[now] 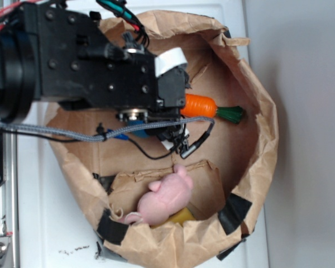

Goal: Grab the blue ball.

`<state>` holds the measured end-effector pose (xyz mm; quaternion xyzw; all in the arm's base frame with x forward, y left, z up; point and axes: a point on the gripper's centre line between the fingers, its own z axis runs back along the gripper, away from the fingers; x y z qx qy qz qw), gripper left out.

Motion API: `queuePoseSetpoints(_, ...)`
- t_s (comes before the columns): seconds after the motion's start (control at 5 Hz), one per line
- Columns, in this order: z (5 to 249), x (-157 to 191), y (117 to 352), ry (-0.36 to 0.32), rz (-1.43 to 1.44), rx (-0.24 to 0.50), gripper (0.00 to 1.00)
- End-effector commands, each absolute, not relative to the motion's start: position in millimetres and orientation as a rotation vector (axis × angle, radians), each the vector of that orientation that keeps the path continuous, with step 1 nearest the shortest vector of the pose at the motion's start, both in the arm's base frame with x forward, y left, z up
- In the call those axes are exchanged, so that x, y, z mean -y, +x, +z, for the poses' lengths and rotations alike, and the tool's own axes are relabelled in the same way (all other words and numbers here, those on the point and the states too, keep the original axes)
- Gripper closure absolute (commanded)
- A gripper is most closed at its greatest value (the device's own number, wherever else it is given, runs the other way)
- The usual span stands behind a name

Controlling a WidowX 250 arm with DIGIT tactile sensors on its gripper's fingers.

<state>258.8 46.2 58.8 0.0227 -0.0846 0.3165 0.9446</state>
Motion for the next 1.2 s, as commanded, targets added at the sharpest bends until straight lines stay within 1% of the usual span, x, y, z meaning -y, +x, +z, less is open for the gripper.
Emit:
queuePoseSetpoints(0.0, 63, -31, 245, -0.091, 0.534, 0.048, 0.00)
queuePoseSetpoints(0.2, 50, -26, 246, -0.072, 0.543, 0.077, 0.00)
queuePoseSetpoints(0.4, 40, -25, 248, -0.044, 0.562, 0.124, 0.00)
queuePoseSetpoints(0.6, 36, -24, 254, -0.029, 0.582, 0.149, 1.00)
queuePoseSetpoints(0.8, 33, -22, 261, -0.015, 0.591, 0.174, 1.00)
queuePoseSetpoints(1.0, 36, -21, 259, -0.007, 0.590, 0.192, 1.00)
